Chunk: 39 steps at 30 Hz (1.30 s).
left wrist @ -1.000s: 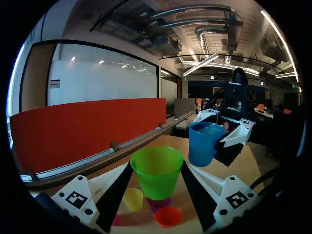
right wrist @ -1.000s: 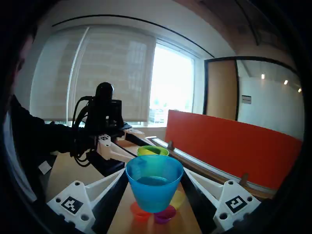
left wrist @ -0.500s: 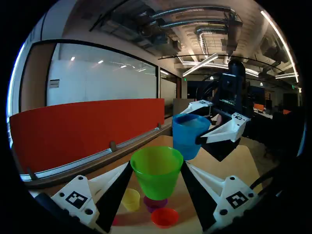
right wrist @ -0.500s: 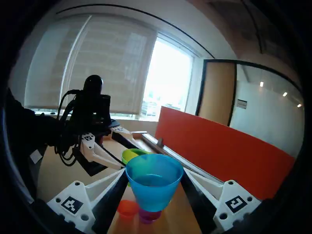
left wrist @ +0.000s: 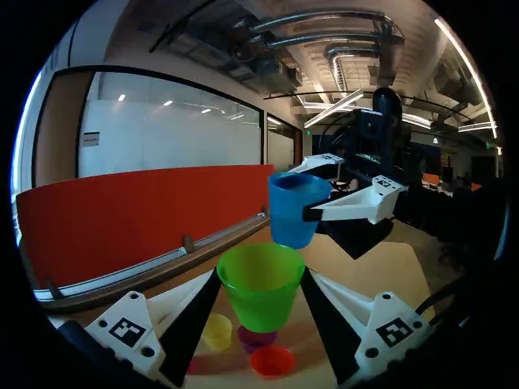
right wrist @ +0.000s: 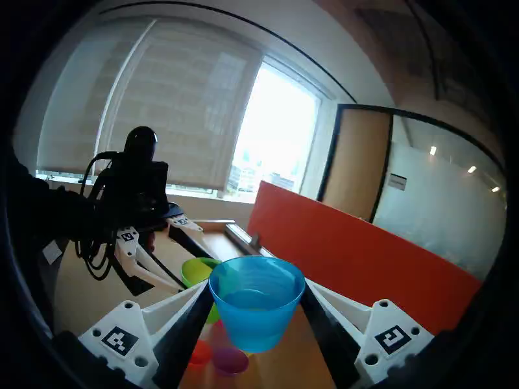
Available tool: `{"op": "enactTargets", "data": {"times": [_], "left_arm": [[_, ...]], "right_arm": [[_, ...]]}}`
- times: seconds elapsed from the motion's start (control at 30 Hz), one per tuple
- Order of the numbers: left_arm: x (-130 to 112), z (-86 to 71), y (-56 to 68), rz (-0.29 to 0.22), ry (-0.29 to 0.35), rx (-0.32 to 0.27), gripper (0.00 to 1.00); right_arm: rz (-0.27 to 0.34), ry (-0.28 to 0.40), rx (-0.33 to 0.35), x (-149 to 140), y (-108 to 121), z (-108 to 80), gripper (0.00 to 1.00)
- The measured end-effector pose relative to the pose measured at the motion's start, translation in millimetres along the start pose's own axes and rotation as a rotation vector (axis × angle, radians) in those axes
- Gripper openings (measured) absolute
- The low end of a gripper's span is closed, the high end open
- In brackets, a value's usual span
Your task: Pour water
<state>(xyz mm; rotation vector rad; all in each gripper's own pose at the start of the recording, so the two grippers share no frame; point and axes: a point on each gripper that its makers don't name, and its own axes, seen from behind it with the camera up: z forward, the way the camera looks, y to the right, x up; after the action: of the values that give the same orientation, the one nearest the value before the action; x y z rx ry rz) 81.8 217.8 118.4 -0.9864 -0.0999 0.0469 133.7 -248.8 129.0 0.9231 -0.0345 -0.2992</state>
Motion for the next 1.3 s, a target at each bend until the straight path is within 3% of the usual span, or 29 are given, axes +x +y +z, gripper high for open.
{"op": "enactTargets", "data": {"times": [0.3, 0.7, 1.3], "left_arm": [[1, -0.4, 3.5, 0.001, 0.000, 0.004, 0.87], [5, -4.6, 19.0, 0.008, 0.003, -0.022, 0.87], [8, -4.8, 24.3, 0.014, 0.022, -0.030, 0.87]], "right_arm": [[-0.045, 0.007, -0.007, 12, 9, 4.3, 0.91], [-0.126, 0.003, 0.009, 17, 7, 9.5, 0.91], [-0.256, 0.009, 0.003, 29, 12, 14.9, 0.91]]}}
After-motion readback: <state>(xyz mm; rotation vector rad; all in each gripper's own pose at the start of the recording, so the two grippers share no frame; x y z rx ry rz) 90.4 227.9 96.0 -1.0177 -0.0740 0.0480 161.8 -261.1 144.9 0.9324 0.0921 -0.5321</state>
